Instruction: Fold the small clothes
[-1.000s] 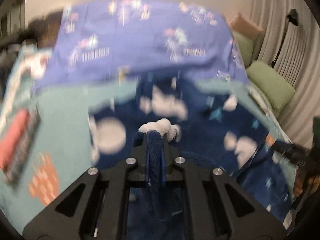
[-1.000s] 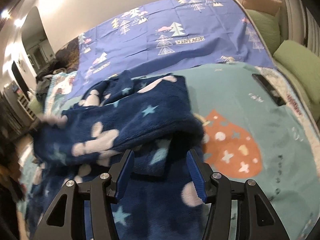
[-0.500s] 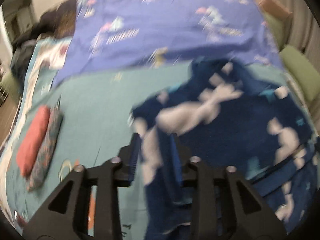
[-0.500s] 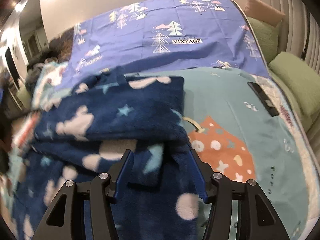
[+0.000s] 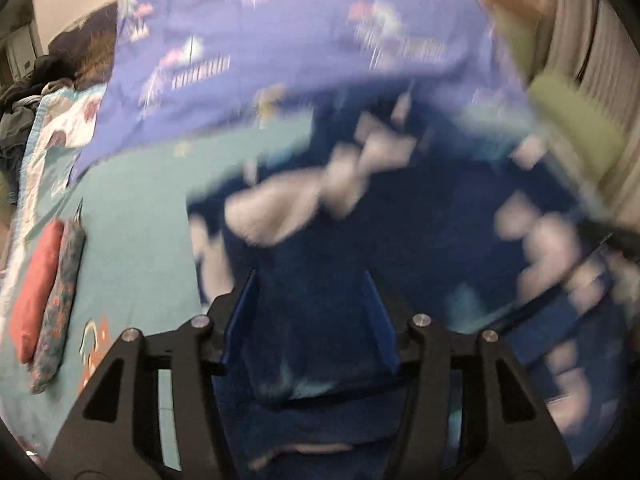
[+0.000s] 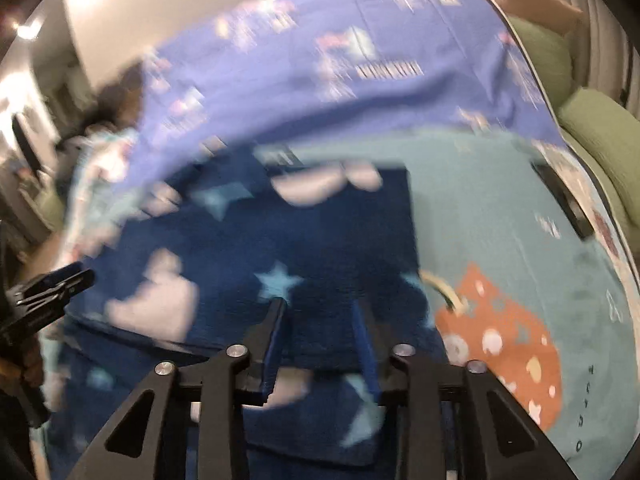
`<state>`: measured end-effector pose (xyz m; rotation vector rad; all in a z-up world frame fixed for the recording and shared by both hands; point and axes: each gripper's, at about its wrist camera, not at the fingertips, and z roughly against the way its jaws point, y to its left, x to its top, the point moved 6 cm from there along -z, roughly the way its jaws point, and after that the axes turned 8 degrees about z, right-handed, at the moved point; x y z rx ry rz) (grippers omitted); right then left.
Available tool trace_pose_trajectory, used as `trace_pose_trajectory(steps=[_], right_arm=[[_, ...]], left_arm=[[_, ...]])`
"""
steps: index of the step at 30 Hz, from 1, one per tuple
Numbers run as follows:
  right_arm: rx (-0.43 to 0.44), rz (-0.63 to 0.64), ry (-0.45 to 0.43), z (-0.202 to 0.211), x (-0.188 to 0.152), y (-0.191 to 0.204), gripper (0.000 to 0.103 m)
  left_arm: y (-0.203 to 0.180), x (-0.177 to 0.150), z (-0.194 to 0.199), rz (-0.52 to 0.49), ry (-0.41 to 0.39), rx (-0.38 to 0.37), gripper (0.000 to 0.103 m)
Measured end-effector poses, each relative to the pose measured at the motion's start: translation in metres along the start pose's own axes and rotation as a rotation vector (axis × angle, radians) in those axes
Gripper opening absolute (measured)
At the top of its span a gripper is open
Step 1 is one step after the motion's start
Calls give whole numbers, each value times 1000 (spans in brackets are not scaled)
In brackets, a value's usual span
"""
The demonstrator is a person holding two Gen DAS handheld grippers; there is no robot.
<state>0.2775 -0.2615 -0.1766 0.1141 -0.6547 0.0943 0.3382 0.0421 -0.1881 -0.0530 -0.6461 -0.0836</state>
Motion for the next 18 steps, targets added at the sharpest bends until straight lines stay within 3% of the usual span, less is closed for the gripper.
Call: trace_pose_trajectory(steps=[1,5,10,15,18], right_arm=[[5,-3,-22,1,-2,-1,27],[-33,32,-39,28,-7,6,30],[28,31,-56,68,-28,15,30],[81,27,-55,100,-57,25,30],[151,51,-50,117,-82,49,30]], left_arm=[[4,-5,-6,6,-25,7,66],[14,-4,15,75,-48,-30,65],[30,-16,70,75,-136,-39,65],[49,-53,98,77,-134,-38,66],[60,-84,97,70,-88,8,67]])
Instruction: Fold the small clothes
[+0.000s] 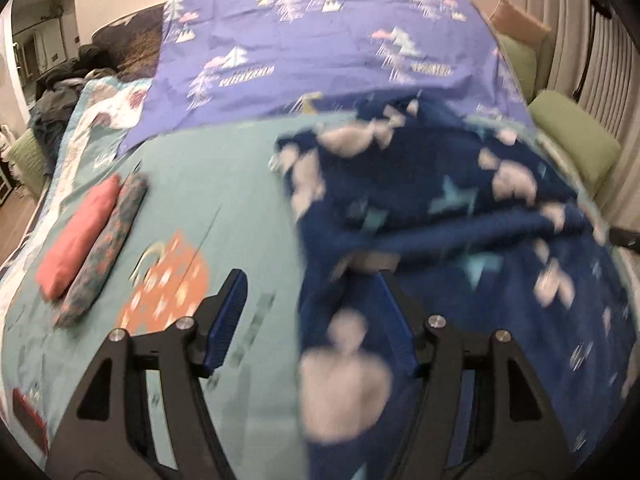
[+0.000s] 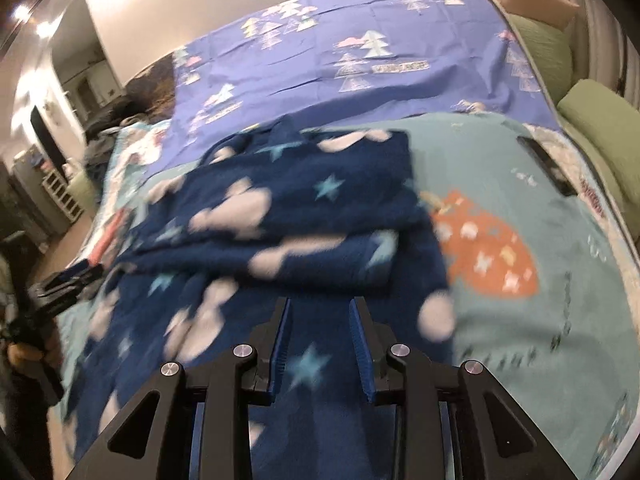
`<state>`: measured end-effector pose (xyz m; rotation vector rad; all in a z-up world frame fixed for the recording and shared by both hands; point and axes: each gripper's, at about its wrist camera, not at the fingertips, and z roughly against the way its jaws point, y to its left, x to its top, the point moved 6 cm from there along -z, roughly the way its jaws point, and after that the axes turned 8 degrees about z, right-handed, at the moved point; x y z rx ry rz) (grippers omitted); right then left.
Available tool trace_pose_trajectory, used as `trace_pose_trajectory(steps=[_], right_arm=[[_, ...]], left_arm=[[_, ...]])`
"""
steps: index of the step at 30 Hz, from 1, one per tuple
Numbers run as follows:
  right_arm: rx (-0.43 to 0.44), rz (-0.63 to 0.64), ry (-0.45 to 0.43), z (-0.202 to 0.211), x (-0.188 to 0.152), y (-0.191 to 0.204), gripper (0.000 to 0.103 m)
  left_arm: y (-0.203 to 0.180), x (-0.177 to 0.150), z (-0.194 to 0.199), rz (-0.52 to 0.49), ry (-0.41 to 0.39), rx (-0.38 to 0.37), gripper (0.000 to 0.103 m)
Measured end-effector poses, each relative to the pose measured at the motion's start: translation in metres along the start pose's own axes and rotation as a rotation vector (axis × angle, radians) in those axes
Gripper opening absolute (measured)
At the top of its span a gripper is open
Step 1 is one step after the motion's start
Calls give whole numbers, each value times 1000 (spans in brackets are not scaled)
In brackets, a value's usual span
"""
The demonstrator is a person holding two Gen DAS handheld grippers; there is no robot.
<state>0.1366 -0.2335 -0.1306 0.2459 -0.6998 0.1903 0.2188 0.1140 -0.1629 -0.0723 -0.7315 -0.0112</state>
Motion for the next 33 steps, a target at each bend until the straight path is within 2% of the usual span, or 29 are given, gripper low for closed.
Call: trace_pose_trajectory(steps=[1,3,4,5,6,8,10,13,17,19,22,25,27,28,29,30,31,32,33], right_arm=[[32,13,1,3,-8,10,30],[89,45,21,5,-25,28,32],[102,64,40,4,-35,34,35],[82,87,71,0,-47,40,37],[-9,112,121,-7,-62,39,37],[-72,117,114,-1,-76,38,37],[-39,87,78,20,-84,45,37],[31,98,0,54,-94,63,37],[71,186,-62,88,-115,99,38],[100,224,-83,99,-130,117,40],[109,244,-89,110,-153,128,42],[122,240,-88,115,-173,131,45],[77,243,-104,117,-185,131,56],[50,250,-119,118,-190,131,65],[32,256,-130,119,-193,132,70],[9,264,-143,120,-196,133,70],[-6,266,-153,120,-197,133,70],[-8,260,-165,121,-198,134,70],[-2,252,-172,122,-199,135,70]], left_arm=[[4,-10,-3,-6,27,15,67],[15,-35,-21,-52,103,108,69],[19,-41,-21,-52,71,115,72],[21,-42,-17,-34,49,109,72],[23,-43,-11,-3,54,111,71],[20,-40,10,23,35,108,69],[5,-39,40,-5,-24,52,69],[-29,-51,88,-81,-89,-86,69],[-78,-86,124,-178,-82,-243,69],[-101,-108,132,-179,-24,-346,69],[-124,-142,141,-231,23,-420,69],[-142,-172,152,-313,32,-444,69],[-150,-190,157,-338,64,-463,71],[-155,-198,158,-349,75,-456,74],[-159,-204,154,-364,85,-437,74],[-163,-210,147,-385,95,-395,74],[-165,-214,141,-390,104,-363,73],[-165,-216,133,-381,111,-336,64],[-162,-215,131,-368,106,-329,59]])
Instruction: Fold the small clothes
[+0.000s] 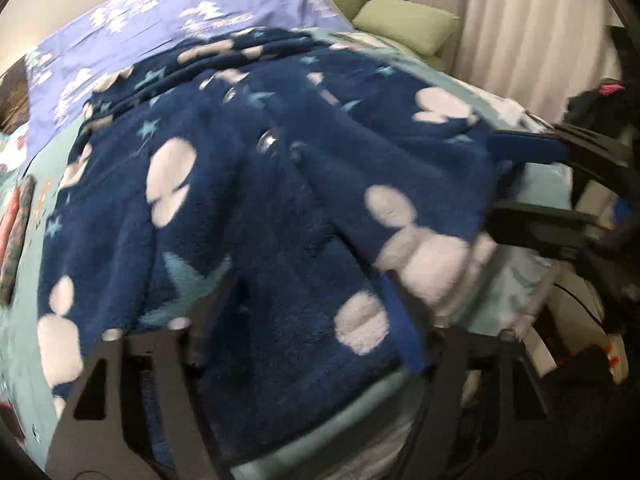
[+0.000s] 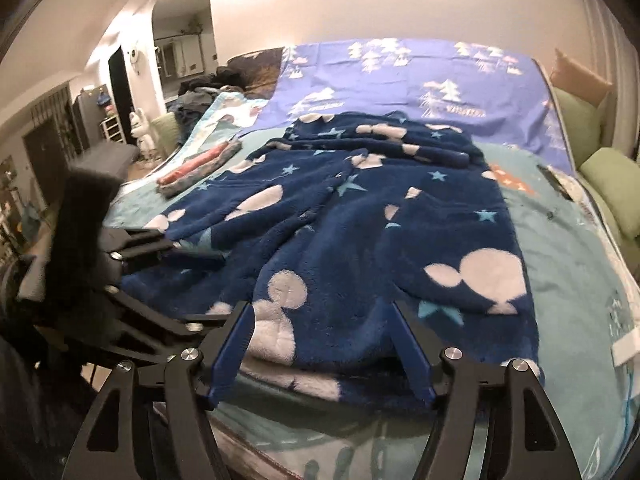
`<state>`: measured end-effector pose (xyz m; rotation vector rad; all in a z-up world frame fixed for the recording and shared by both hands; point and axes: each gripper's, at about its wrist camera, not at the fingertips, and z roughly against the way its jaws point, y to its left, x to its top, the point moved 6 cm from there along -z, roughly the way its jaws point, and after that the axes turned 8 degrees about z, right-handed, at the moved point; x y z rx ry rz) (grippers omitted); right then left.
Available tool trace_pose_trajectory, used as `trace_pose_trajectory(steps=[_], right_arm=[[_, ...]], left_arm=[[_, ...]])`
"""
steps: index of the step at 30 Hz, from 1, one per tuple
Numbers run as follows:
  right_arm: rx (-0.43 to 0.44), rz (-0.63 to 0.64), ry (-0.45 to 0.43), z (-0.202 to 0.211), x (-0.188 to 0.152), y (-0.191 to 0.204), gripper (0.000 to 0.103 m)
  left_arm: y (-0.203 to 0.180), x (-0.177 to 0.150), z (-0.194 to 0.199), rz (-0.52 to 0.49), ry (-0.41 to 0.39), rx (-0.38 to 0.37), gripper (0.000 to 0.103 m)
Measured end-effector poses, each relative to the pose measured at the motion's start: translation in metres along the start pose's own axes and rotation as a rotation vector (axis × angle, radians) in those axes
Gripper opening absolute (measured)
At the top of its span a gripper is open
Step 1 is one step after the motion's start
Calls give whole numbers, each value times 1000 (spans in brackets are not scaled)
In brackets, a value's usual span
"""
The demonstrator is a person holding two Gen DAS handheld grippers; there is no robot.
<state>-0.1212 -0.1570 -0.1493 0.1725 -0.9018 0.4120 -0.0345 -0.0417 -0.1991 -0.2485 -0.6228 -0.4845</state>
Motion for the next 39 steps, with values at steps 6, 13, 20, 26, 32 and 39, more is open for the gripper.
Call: trace_pose_trajectory(steps=[6,13,20,26,32,39], right_arm=[[54,62,-7,-4,2,24,70],[-3,111,97,-55,-4,40,19],[155,45,30,-34,9,44,13],[235,19,128,-60,-12,47,28],[386,-136,58,-26,-13,17,35],[326,-272,-3,-4,-2,-28,35]], left_arm=[[35,16,27,200,-29,-141,18],[38,31,49,271,-83,-280,18],[25,50,71,206,-123,-327,18],[9,48,56,169,-63,-349,18],[-2,33,41,157,24,-396,25],[-14,23,42,127,53,-433,42]])
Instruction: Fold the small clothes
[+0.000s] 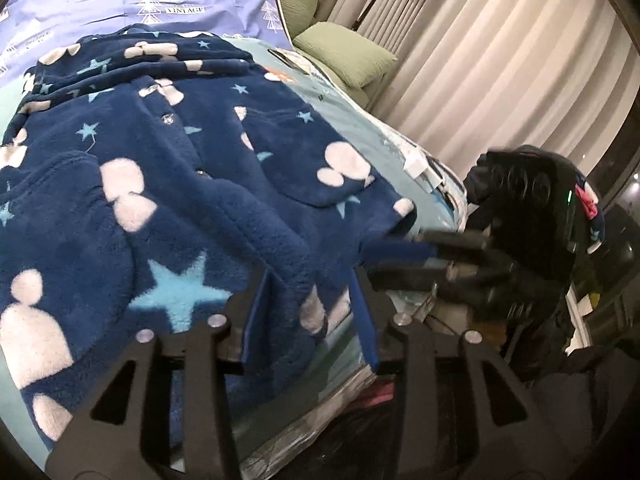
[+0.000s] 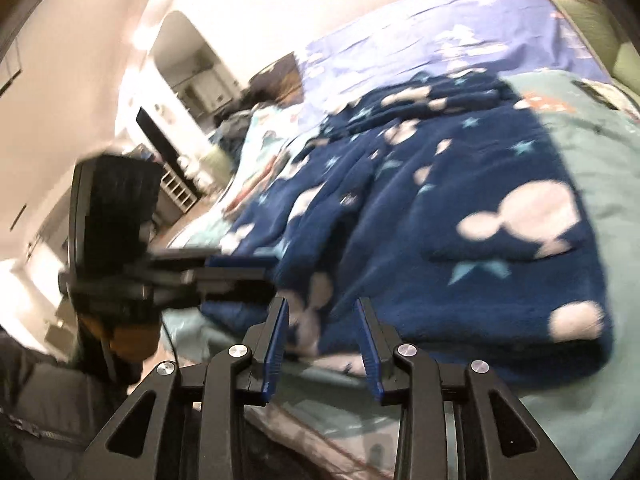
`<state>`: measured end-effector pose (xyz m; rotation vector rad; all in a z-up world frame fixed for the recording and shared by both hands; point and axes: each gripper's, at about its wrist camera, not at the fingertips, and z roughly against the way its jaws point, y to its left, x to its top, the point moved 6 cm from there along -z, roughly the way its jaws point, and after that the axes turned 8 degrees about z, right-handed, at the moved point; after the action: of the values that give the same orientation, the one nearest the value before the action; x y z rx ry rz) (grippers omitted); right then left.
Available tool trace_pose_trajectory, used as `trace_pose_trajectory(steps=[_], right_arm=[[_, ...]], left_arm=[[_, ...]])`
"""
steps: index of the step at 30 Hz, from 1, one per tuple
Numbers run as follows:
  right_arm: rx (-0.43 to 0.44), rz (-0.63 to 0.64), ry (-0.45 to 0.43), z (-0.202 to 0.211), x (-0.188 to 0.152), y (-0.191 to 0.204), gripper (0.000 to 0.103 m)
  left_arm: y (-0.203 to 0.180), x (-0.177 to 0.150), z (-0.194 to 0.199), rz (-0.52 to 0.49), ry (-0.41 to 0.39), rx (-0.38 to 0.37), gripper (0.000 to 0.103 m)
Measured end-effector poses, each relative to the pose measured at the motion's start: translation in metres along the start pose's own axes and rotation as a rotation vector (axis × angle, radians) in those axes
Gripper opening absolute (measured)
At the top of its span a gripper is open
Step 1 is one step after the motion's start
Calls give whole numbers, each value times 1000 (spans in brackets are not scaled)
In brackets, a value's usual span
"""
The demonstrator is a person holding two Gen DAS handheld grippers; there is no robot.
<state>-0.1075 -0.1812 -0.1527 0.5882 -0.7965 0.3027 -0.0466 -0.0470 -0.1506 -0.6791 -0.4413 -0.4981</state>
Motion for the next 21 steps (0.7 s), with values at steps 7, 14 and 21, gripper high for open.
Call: trace_pose_trajectory(steps=[7,14,21], right_arm=[[142,-99,53,-44,24,-1,59],[262,-95,194,-88,12,27,4],[-72,102,109,-43,24,26,9]], left_arm=[[18,-8,10,43,-3,56,44],[50,-17,64,94,-132,188,57],[120,-31,87,207,-167,429,60]])
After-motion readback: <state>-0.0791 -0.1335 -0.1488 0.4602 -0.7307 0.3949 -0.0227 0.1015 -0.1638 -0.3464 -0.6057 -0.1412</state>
